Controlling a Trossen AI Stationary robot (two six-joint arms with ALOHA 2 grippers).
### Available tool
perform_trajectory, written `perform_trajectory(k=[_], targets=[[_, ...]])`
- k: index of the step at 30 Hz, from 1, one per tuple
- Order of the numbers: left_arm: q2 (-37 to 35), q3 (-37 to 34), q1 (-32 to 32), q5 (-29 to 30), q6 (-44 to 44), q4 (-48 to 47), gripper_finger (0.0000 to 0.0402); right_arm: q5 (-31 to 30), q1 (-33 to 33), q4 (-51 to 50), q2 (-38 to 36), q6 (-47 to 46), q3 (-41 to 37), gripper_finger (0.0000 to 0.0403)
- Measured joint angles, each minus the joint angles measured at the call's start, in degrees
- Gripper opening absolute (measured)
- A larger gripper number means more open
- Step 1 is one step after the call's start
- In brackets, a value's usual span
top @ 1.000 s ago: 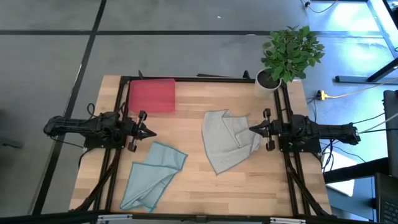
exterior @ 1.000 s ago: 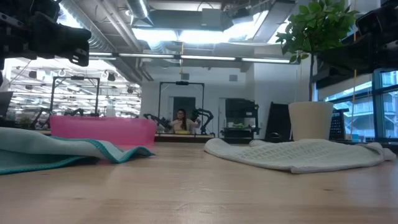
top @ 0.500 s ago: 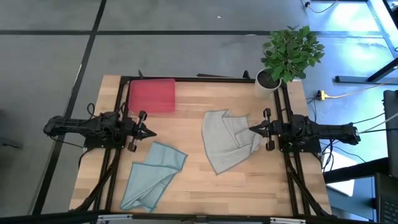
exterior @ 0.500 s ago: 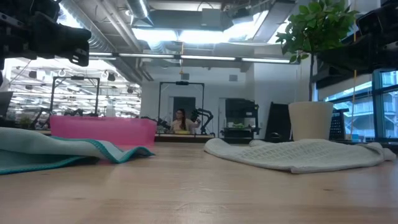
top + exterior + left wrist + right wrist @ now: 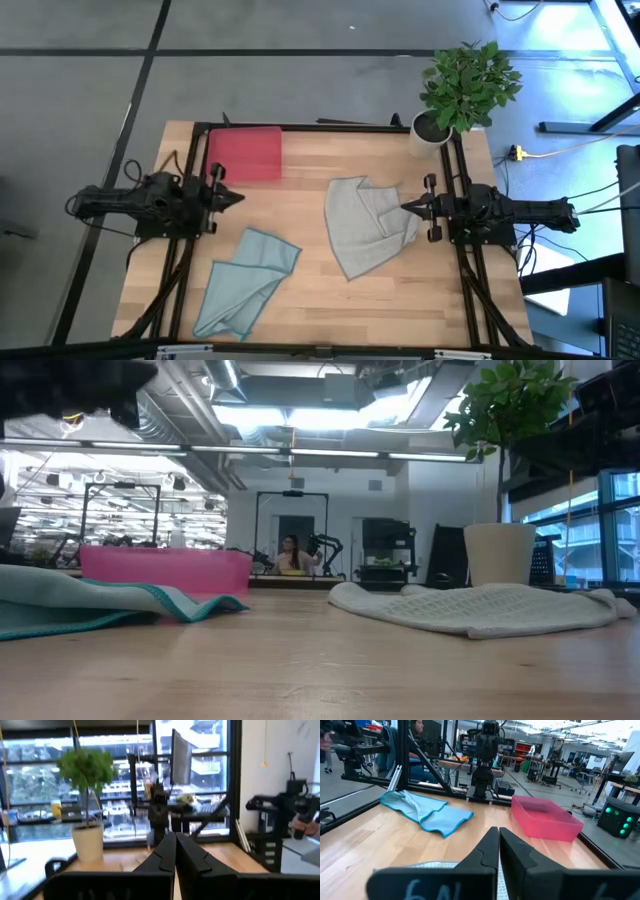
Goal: Roll microfiber towels into tight, uniform cylinder then place into a basket
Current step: Fold the blue towel
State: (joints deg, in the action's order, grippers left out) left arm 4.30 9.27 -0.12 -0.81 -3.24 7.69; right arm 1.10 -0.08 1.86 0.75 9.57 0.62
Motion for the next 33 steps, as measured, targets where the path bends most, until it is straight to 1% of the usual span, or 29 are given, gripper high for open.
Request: perform_trajectory(k=[2,4,11,14,17,23,26,30,33], targets=[[1.4,3.1,0.0,-0.2,-1.2,-3.1,0.0,0.0,0.0,0.2,0.0,-0.2,0.0,0.0016],[3.7,6.5,0.0,-0.2,-1.4,-8.3,0.0,0.0,0.0,0.2,0.0,-0.2,0.0,0.0016],[14.4,17.7,0.0,0.7,-1.8,-27.3,0.0,0.0,0.0,1.7,0.0,-0.3,0.0,0.0016],[17.4,20.4,0.0,0.7,0.1,-31.0,0.0,0.0,0.0,1.8,0.0,-0.3,0.0,0.0016],[18.0,20.9,0.0,-0.3,2.6,-30.4,0.0,0.0,0.0,1.8,0.0,-0.3,0.0,0.0016],[18.0,20.9,0.0,-0.2,3.3,-25.0,0.0,0.0,0.0,1.7,0.0,-0.3,0.0,0.0016],[17.8,20.9,0.0,-0.2,5.1,-24.6,0.0,0.0,0.0,1.7,0.0,-0.3,0.0,0.0016],[17.8,20.9,0.0,0.2,4.0,-24.8,0.0,0.0,0.0,1.7,0.0,-0.4,0.0,0.0016],[17.9,20.9,-0.1,0.2,6.1,-25.2,0.0,0.0,0.0,1.7,0.0,-0.4,0.0,0.0016]])
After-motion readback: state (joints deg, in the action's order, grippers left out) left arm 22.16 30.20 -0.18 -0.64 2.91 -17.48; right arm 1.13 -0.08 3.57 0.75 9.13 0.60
